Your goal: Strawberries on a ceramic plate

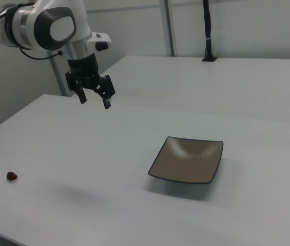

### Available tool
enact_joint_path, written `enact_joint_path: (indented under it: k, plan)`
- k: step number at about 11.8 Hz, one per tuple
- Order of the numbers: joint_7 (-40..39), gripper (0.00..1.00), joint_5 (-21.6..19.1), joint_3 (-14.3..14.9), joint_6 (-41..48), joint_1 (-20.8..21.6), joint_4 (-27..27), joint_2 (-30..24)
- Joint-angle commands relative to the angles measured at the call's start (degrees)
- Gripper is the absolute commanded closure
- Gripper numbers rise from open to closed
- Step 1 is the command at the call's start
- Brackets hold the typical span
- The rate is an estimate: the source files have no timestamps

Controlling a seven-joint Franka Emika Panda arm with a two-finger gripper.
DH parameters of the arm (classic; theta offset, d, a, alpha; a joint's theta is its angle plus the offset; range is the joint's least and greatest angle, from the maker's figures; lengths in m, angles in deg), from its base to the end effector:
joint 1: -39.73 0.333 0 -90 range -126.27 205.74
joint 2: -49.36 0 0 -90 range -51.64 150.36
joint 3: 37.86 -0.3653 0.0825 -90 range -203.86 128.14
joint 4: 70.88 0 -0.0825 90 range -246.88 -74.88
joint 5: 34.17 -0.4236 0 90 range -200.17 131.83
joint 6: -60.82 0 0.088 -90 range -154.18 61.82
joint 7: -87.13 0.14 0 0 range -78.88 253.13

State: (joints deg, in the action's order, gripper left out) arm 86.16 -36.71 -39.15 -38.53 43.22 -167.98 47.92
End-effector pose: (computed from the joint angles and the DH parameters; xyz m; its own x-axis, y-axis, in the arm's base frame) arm 0.5973 0.0556 0.6066 0.9936 0.0929 0.0649 0.0957 -0.9945 -0.0424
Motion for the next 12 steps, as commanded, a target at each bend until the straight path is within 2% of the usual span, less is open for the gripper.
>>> enact_joint_path:
  k: [1,6,8,10,12]
  plan:
    - [-1.3,0.00,-1.0,0.1,-0.9,0.5,-1.1,-0.5]
    - [-0.5,0.00,-1.1,-0.6,-1.1,3.2,-1.1,0.4]
    - [0.5,0.00,-1.1,-1.2,0.0,5.6,-0.7,0.1]
    - [0.7,0.00,-1.1,-3.8,6.1,6.3,1.3,-0.1]
    - [1.6,0.00,-1.2,-8.5,8.6,6.3,2.4,-0.1]
